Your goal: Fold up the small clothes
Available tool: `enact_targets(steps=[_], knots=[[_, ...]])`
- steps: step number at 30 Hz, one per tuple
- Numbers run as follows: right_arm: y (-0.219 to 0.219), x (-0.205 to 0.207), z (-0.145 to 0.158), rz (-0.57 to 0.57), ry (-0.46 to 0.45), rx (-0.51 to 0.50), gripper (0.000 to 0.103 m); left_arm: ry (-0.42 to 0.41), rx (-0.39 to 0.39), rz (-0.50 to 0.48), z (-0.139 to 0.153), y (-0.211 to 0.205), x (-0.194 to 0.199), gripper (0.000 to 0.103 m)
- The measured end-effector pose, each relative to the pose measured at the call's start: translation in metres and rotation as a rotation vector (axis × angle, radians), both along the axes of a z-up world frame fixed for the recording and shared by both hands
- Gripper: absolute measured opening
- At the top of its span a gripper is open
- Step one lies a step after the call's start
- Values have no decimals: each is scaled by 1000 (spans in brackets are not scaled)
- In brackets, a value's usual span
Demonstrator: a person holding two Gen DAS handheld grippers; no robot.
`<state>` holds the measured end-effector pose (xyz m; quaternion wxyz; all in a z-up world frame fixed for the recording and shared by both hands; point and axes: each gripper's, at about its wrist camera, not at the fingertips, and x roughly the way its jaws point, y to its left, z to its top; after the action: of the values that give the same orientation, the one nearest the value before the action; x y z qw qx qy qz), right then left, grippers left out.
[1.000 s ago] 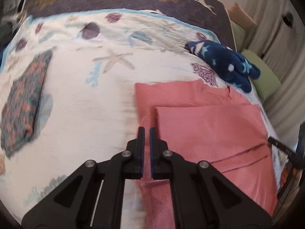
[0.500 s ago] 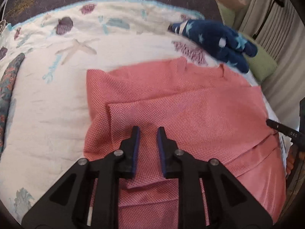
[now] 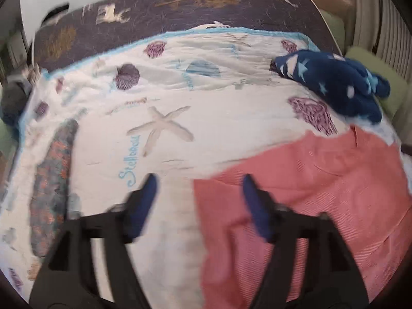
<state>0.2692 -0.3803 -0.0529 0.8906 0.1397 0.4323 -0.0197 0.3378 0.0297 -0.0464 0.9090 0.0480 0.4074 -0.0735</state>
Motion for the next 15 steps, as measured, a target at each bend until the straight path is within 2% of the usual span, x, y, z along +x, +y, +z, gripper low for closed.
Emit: enact_targets(steps=[1, 2, 5, 6, 7, 8, 9, 11, 13, 15], knots=[[-11, 0, -5, 7, -11, 60, 84, 33, -66, -11, -5, 9, 7, 74], [-20, -1, -10, 14, -13, 114, 84, 67, -132, -26, -9, 15, 13, 74], [-34, 7, -28, 45, -2, 289, 83, 221, -406, -83, -32, 23, 32, 69], [-34, 11, -33, 65, 0, 331, 81, 205, -407, -90, -33, 19, 33, 66], [-31, 14, -34, 82, -14, 340, 70, 181, -386, -112, -33, 13, 32, 40], [-25, 17, -33, 108, -27, 324, 30, 182, -366, -136, -34, 7, 32, 7], [-19, 20, -32, 138, -19, 323, 4, 199, -366, -133, -35, 5, 34, 7], [-14, 25, -31, 136, -12, 327, 5, 154, -350, -117, -28, 5, 29, 7], [-11, 21, -21, 130, -62, 300, 5, 53, -323, -102, -11, 8, 22, 7], [-13, 18, -12, 114, -116, 310, 5, 4, -275, -63, -8, 10, 24, 6]])
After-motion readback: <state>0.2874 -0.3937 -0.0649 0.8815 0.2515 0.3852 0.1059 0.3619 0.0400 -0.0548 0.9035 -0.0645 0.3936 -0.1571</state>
